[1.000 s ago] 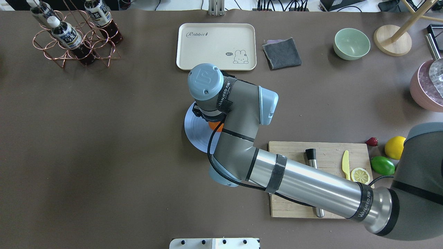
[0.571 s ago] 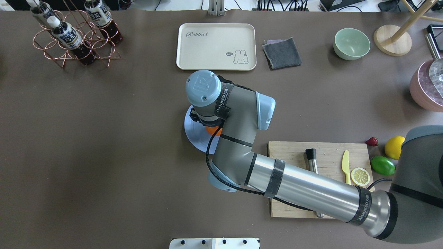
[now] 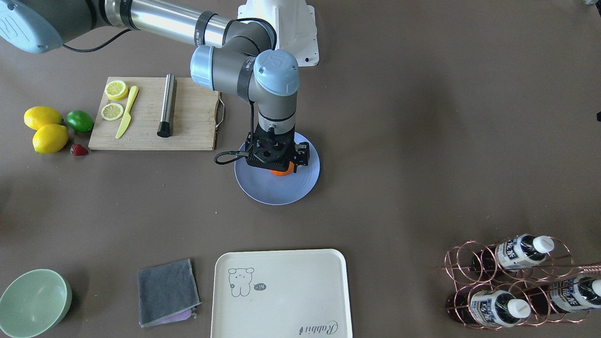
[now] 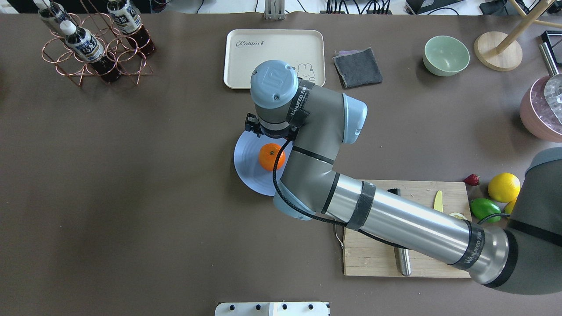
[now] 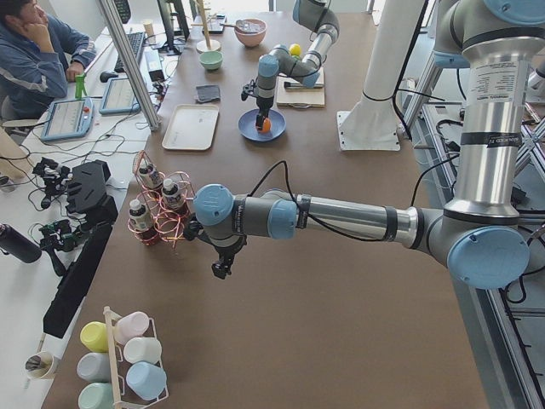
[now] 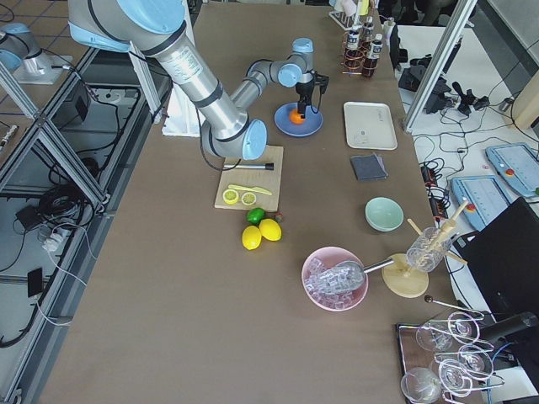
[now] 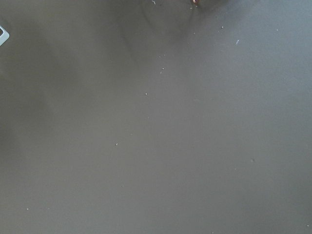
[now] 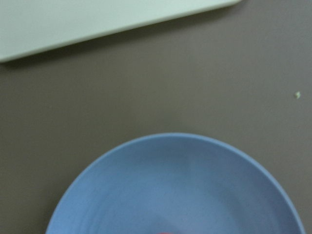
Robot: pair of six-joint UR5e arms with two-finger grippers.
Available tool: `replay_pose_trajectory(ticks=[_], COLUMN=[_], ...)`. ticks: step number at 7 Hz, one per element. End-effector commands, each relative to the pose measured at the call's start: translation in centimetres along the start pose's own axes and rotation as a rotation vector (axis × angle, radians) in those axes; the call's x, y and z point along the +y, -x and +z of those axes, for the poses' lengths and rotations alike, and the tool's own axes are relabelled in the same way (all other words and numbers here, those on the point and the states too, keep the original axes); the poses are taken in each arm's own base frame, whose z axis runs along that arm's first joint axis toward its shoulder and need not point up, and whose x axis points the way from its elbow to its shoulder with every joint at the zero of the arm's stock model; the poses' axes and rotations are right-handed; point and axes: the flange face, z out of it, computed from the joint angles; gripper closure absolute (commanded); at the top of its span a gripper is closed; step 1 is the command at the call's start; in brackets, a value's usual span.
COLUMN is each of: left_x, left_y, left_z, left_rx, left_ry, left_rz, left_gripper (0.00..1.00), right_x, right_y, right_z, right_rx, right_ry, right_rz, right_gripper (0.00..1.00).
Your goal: Pick orange to plate
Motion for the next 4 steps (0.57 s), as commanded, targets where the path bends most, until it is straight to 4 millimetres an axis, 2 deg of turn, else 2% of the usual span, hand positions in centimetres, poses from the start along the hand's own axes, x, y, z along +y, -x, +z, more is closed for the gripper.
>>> replay_pose_trajectory(ticks=[1, 2, 3, 4], left_x=[1.0, 1.4, 0.9, 0.7], left_y=[0.7, 1.2, 1.3, 1.8], left_z=[0.6, 1.1, 1.0, 0.9], left_rx=[-0.008, -0.005, -0.024, -0.080], left_ry=[0.019, 0.029, 0.039, 0.090], left_rz=[-0.022, -0.037, -0.045, -0.075], left_gripper=[0.02, 0.02, 0.02, 0.02], right_x=[-10.6, -13.6, -15.8, -17.8], right_y=[-15.9, -26.1, -32.6, -37.8], right_z=[-6.2, -8.9, -11.8, -13.7], right_rx=[-0.058, -0.023, 0.060, 0.113], right_ry=[0.045, 0.063, 0.077, 0.092], right_rz=[-0.053, -0.143, -0.233, -0.302], right_gripper=[0.00, 0.00, 0.00, 0.00])
